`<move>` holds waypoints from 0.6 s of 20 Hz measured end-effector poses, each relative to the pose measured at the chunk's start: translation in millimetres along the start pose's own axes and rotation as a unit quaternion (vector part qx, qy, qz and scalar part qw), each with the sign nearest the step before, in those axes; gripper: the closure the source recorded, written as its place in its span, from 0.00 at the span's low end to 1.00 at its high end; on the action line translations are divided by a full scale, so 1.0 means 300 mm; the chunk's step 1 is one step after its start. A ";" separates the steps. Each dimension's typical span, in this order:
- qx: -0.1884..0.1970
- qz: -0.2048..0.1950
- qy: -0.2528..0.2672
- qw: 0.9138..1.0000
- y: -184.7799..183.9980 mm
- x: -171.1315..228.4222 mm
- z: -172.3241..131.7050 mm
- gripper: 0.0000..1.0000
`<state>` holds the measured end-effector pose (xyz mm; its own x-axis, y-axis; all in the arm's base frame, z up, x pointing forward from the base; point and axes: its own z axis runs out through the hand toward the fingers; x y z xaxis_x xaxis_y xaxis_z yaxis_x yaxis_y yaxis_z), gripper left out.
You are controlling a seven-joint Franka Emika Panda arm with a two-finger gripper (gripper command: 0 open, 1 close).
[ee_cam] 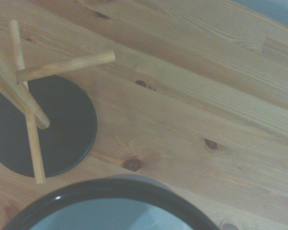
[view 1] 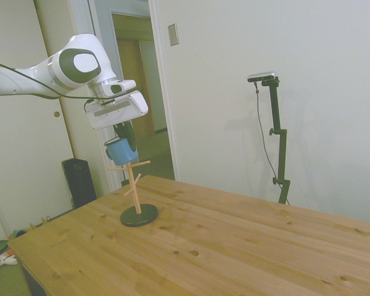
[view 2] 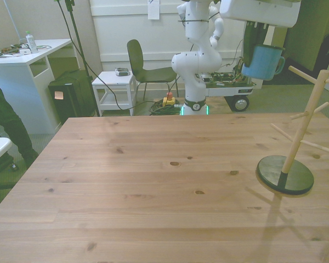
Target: Hang the mug
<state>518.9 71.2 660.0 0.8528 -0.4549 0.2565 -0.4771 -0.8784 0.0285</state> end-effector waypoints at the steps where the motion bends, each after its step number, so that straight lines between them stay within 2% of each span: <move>1: 0.000 0.001 0.000 1.000 0.004 0.003 0.000 1.00; 12: 0.002 0.004 0.003 1.000 0.006 0.016 0.008 1.00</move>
<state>522.7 67.2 658.8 0.8483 -0.4603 0.2618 -0.4821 -0.8758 0.0220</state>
